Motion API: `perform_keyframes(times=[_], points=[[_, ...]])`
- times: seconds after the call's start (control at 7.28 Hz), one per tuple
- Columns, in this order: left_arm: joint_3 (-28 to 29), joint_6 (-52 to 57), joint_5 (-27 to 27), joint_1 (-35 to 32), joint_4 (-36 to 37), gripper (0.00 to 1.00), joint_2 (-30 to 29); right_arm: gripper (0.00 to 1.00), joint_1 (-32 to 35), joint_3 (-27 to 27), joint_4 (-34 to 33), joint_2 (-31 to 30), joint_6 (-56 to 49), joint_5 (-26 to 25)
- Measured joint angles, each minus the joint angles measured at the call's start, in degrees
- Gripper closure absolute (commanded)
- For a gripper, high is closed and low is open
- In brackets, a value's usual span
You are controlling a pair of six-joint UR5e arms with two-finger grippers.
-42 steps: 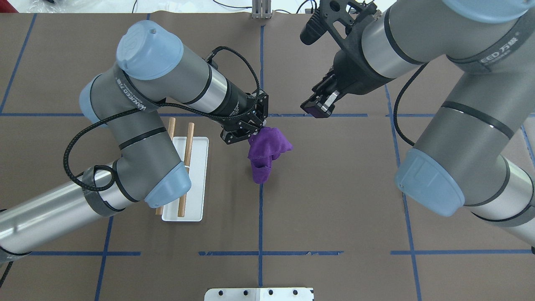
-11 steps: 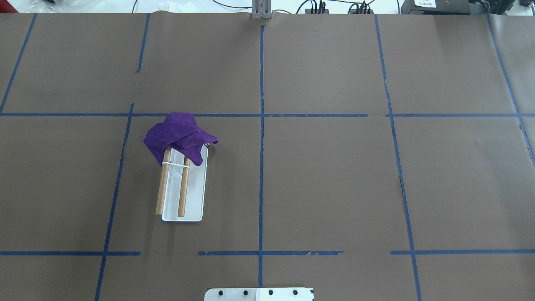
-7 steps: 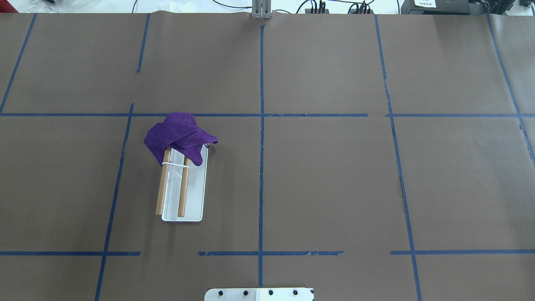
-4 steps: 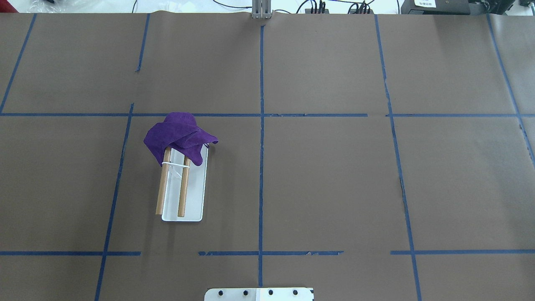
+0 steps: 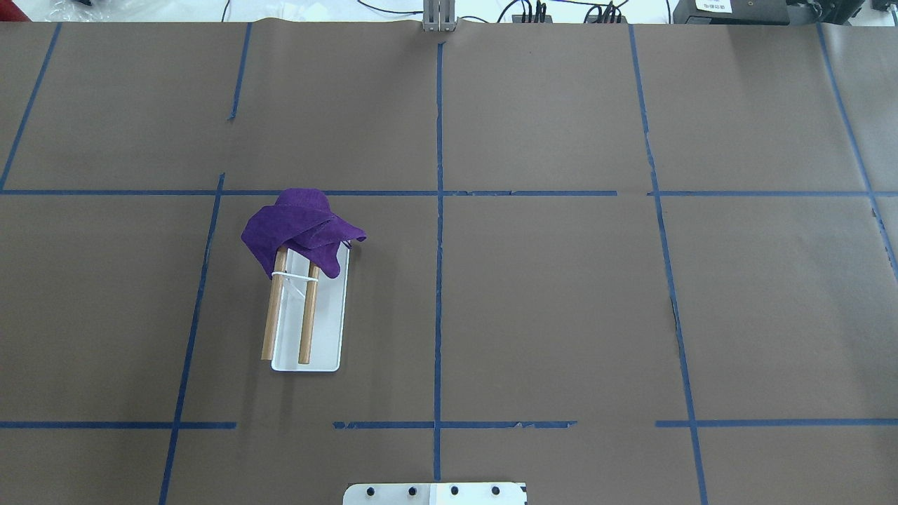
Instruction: Hang towel on rack
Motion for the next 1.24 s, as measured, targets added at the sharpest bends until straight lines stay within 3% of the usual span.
perform_keyframes(times=[1.24], points=[[-0.09, 0.01, 0.07, 0.01, 0.06, 0.00, 0.23, 0.00, 0.00, 0.13, 0.00, -0.31, 3.08, 1.15]])
